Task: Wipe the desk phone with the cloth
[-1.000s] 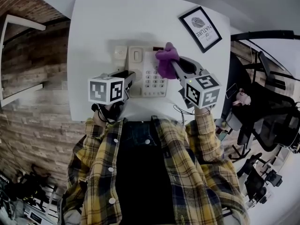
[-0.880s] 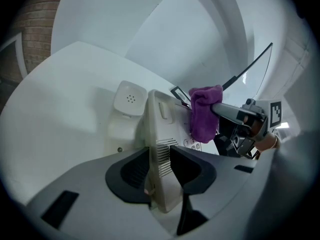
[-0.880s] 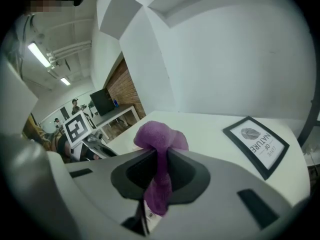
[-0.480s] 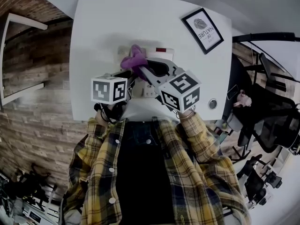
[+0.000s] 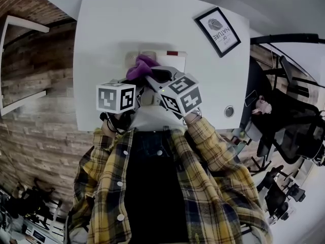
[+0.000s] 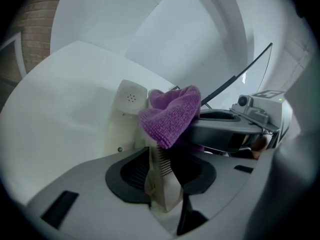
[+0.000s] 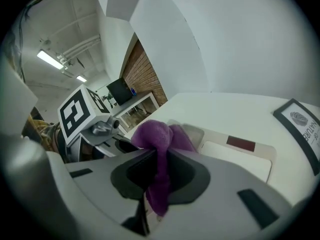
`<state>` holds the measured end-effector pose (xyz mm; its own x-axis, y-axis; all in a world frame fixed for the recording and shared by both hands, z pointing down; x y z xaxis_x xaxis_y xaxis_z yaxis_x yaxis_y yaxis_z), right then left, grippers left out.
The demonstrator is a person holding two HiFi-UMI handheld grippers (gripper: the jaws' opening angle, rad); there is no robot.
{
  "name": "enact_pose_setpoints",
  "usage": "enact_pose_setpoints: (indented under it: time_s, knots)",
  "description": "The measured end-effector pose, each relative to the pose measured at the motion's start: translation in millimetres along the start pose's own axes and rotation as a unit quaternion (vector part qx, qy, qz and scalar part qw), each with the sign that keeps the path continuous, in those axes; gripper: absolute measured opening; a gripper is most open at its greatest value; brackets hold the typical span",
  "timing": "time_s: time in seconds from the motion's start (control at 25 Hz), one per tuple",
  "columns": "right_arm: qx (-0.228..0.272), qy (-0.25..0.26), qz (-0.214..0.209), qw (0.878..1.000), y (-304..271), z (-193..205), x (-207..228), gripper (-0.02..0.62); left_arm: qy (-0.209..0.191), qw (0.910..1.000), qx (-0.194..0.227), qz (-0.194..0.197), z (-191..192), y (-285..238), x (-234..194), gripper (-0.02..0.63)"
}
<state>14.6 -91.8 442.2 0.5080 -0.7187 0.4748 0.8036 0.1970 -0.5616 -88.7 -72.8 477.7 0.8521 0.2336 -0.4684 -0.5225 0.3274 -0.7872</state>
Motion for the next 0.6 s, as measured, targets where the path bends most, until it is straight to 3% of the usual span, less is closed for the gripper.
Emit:
enact_pose_setpoints:
  time_s: [0.6]
  knots:
    - [0.005,-0.025,0.017,1.000,26,20,13,0.060,0.003,1.0000,0.002,0.001,-1,0,0,0.137]
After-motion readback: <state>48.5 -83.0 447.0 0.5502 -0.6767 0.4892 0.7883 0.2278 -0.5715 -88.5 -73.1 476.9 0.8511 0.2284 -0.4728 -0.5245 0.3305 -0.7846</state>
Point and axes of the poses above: the fingertips, and each gripper's own axes: y backward along the fingers, x to its right, z out of its underside, the point moved 7 cm from there along y, backward along the fingers, and after that the axes turned 9 degrees about -z, right-handed, at the moved point
